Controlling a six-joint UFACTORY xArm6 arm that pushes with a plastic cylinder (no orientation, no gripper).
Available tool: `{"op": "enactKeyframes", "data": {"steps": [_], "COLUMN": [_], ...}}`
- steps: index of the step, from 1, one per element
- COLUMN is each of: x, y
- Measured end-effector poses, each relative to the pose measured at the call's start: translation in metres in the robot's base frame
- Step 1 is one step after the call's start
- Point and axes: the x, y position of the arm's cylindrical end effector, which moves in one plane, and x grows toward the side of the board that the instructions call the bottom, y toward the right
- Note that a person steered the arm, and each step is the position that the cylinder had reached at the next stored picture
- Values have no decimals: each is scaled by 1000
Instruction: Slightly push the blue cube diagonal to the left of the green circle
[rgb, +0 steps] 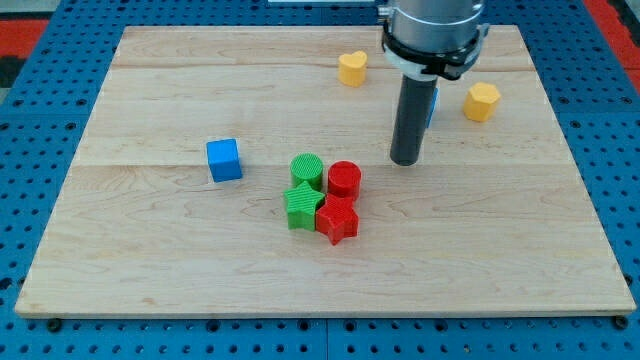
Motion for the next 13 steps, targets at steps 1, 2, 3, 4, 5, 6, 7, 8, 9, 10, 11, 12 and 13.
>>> {"op": "enactKeyframes", "data": {"steps": [1, 2, 3, 4, 5, 6, 7, 8, 9, 10, 11, 12, 13], "x": [-5, -5, -8, -15, -23, -25, -25, -25, -25, -12, 31, 63, 90], "y": [-19, -49, -67, -89, -119, -137, -137, -170, -178, -181, -192, -221, -222]}}
